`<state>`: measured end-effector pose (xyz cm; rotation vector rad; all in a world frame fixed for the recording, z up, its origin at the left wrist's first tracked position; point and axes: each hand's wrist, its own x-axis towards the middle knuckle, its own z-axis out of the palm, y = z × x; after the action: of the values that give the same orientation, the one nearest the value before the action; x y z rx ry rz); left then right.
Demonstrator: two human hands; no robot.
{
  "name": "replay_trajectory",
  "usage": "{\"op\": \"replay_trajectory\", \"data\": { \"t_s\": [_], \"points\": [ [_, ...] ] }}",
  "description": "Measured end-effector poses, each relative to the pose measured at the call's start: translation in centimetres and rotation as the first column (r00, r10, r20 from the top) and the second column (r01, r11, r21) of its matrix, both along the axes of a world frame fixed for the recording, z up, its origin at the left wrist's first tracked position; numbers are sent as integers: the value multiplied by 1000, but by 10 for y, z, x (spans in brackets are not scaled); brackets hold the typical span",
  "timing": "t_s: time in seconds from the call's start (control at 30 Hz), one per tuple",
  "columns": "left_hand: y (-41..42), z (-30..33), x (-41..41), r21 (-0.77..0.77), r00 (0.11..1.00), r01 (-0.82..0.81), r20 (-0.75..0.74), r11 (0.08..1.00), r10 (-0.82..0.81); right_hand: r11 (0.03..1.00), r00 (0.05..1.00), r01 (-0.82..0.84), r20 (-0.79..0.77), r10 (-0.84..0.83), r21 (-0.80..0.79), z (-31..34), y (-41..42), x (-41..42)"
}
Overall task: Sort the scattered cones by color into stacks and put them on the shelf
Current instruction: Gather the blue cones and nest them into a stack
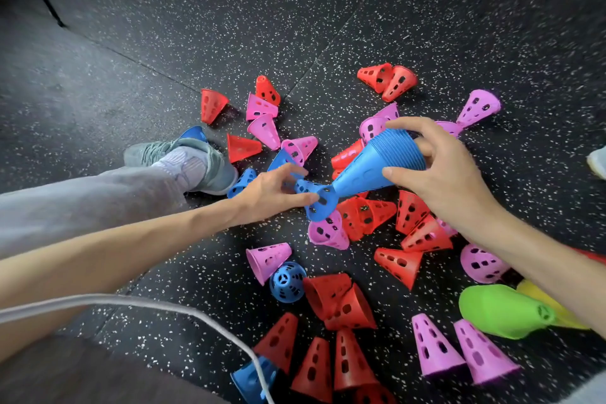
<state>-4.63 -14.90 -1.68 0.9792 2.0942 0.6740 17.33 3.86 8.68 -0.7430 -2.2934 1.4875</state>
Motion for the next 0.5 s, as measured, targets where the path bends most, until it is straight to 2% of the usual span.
{"op": "replay_trajectory", "data": {
  "t_s": [0.13,0.27,0.5],
  "points": [
    [11,15,12,186,991,-129,-9,974,133,999,999,44,2,-44,11,0,3,4],
    [26,31,34,387,978,-194,3,901,209,995,996,89,23,-90,40,-3,6,6],
    [33,39,62,434,977,-200,25,879,210,992,992,124,-36,-123,13,1,7,8]
  ]
}}
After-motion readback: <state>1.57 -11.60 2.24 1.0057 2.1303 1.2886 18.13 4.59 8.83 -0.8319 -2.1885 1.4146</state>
